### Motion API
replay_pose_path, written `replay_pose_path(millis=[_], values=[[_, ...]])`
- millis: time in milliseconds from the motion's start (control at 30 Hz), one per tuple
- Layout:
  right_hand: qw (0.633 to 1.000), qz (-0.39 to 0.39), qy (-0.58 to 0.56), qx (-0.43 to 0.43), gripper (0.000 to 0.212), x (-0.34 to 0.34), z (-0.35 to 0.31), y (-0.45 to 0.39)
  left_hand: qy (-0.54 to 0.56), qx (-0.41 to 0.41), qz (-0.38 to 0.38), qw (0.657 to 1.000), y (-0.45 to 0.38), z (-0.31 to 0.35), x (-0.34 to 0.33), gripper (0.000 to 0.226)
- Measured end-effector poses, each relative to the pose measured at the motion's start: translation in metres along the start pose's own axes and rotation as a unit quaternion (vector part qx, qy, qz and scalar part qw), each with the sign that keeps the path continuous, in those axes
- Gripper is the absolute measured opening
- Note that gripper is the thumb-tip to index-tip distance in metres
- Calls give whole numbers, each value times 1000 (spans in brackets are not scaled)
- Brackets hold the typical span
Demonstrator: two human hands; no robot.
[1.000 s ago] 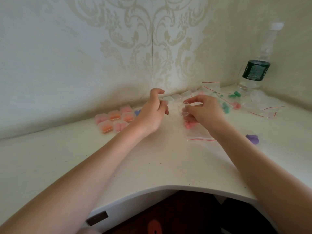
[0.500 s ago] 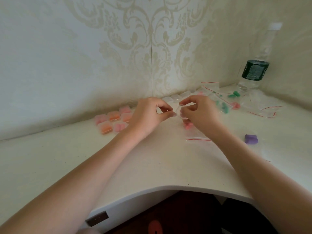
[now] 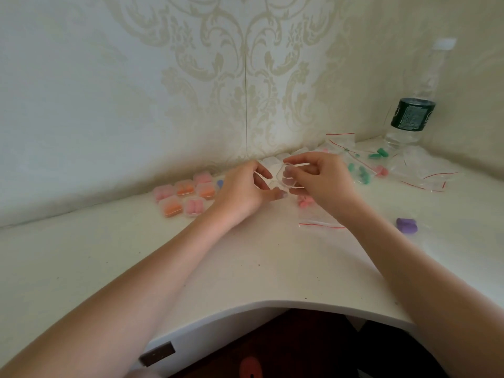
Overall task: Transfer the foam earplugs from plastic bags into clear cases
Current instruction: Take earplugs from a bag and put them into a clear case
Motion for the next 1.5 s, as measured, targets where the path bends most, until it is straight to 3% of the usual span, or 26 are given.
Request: replay_pose_path(millis=[200, 367, 500, 567, 667, 800, 933, 1100, 1333, 1400, 1467, 1500], values=[[998, -8, -62, -14, 17, 2, -4, 0, 25, 22, -50, 998, -5, -7, -2, 22], [998, 6, -67, -20, 19, 7, -5, -2, 55, 26, -105, 993, -1, -1, -7, 35], [999, -3, -47, -6, 32, 3, -5, 1, 134, 112, -119, 977, 2, -7, -14, 38], [997, 37, 21, 61, 34, 6, -12, 1, 184, 179, -87, 962, 3, -12, -13, 38], [967, 76, 132, 206, 29, 4, -33, 11, 284, 275, -47, 917, 4, -20, -10, 37], [938, -13, 181, 295, 19, -24, -38, 25, 511, 374, -89, 769, 11, -19, -25, 40], [911, -35, 273, 307, 21, -39, -30, 26, 569, 393, -33, 722, 12, -18, -32, 41], [874, -5, 372, 313, 23, -40, -30, 26, 599, 378, -6, 706, 13, -12, -33, 38], [838, -8, 434, 331, 18, -43, -27, 22, 555, 377, -38, 741, 10, -20, -38, 46], [857, -28, 403, 320, 13, -43, -24, 20, 563, 344, -57, 749, 11, -12, -34, 52], [912, -35, 286, 292, 8, -38, -26, 21, 554, 308, -62, 771, 8, -8, -29, 54], [939, -26, 212, 269, 6, -34, -29, 21, 527, 285, -50, 799, 5, -8, -25, 53]])
Point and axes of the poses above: each hand's wrist, its own y-axis away from the middle knuckle, its own x-axis out of the back of the hand, z = x × y, the point moved 7 cm from there along -y, towards the middle knuckle, and after that the axes turned 3 degrees about z, right-handed, at the moved point
